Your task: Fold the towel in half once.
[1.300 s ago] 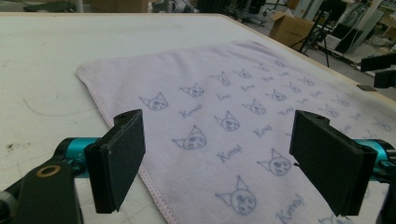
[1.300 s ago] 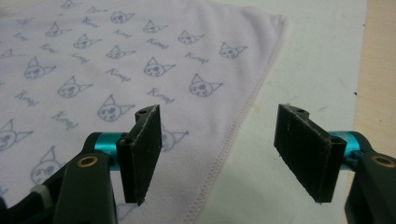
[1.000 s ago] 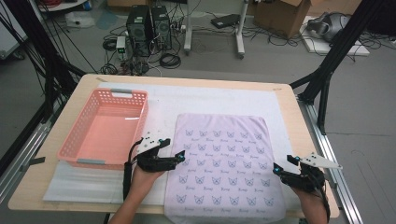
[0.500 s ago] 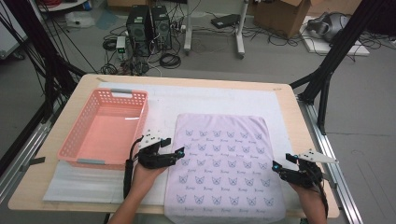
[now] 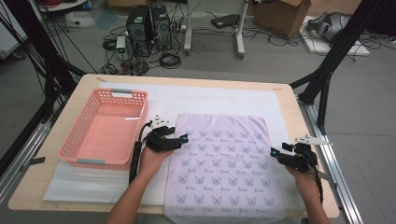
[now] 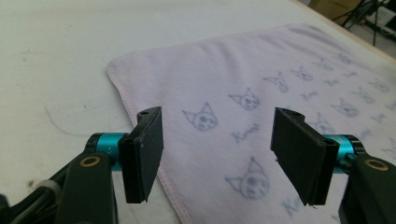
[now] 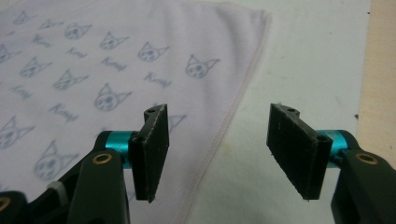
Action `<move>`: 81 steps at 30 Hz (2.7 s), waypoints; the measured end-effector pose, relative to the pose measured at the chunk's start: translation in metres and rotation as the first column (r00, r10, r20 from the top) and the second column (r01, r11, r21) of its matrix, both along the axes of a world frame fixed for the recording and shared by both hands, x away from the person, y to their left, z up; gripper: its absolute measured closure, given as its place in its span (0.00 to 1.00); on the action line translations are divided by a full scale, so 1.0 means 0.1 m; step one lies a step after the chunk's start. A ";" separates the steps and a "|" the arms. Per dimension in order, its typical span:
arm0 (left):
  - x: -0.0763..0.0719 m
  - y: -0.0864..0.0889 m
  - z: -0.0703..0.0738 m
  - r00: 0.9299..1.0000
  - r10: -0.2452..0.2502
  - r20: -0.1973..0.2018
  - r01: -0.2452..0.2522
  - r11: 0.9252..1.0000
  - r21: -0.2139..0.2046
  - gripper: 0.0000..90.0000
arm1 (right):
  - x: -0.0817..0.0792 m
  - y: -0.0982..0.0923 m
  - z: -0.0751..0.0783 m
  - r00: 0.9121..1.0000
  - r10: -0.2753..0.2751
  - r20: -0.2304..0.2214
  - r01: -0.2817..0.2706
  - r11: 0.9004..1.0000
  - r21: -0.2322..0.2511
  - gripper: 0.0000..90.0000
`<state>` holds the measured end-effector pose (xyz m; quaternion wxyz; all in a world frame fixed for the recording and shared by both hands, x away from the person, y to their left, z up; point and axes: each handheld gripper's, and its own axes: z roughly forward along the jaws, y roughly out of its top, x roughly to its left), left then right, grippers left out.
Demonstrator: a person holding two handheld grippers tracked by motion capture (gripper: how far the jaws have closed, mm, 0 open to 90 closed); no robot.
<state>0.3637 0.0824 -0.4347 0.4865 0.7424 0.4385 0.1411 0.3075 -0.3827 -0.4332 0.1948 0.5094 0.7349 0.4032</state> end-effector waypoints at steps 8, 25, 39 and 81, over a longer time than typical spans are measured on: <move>0.27 0.00 -0.15 0.995 0.085 -0.060 -0.083 0.996 0.042 0.43 | 0.34 0.04 0.02 0.998 -0.019 -0.052 0.016 0.999 -0.043 0.50; 0.23 -0.15 -0.17 0.994 0.107 0.006 -0.105 0.972 0.209 0.83 | 0.60 0.34 -0.07 0.995 -0.008 -0.101 -0.008 0.987 -0.159 0.74; 0.32 0.03 0.00 0.988 0.154 -0.015 -0.153 0.987 0.040 0.97 | 0.64 0.23 0.01 0.999 -0.024 -0.048 0.018 0.994 -0.107 0.96; -0.81 0.29 0.18 0.999 -0.021 0.036 0.025 0.994 -0.104 0.96 | -0.50 0.01 0.16 0.995 0.074 0.063 -0.078 0.995 0.066 0.95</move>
